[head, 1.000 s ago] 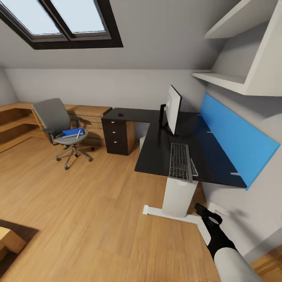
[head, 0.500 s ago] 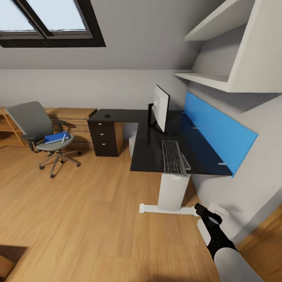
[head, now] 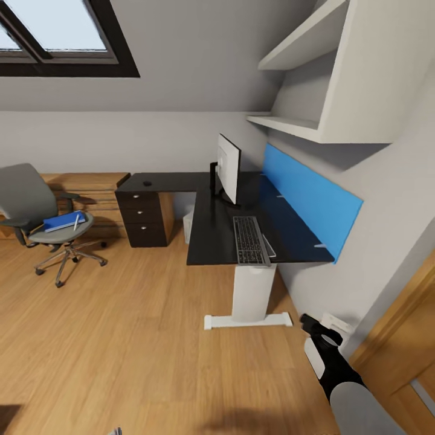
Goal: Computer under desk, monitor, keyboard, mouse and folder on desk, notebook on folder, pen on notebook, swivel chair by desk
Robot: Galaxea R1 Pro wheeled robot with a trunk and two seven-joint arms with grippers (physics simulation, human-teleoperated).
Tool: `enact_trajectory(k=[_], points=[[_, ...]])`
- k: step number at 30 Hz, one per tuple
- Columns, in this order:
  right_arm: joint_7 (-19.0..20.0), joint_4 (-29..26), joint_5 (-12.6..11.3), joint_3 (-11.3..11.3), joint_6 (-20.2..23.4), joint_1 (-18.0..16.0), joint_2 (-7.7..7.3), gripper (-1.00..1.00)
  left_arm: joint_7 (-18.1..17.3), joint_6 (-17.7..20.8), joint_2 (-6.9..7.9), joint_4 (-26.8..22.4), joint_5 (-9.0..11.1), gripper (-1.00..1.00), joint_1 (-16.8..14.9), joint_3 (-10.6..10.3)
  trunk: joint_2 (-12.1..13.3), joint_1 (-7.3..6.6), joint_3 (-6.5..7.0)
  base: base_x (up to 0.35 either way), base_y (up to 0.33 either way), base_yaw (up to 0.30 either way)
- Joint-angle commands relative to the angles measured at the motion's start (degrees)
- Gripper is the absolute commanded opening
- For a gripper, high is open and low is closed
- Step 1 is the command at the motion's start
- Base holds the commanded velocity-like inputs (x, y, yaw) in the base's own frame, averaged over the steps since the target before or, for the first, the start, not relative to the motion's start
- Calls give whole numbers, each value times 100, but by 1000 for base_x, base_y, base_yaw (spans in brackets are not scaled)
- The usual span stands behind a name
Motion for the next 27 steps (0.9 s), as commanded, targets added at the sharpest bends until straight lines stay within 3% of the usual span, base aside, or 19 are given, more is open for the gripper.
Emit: enact_trajectory(k=[1,2,6,21,22,27], points=[[-5,-6,-51,-10,-6,-4,4,100,30,-29,6,-48,59,100,-3,23,-3,0,2,-2,2,-177],[-5,-3,-51,-10,-6,-4,6,100,20,-14,10,-140,64,100,-3,161,-3,0,9,-1,1,-174],[-5,-5,-51,-10,-48,-4,15,100,8,7,14,-215,68,100,-3,269,-3,0,39,-1,1,-156],[12,4,-50,1,-286,-4,79,100,28,17,-1,-241,71,100,-3,330,-43,22,102,0,0,-19],[37,9,-50,156,-292,0,87,100,25,21,-2,-235,84,100,-3,334,-84,44,85,0,0,0],[35,-1,-67,444,-285,4,95,100,27,23,-9,-227,88,100,-3,333,-284,154,-5,0,0,0]])
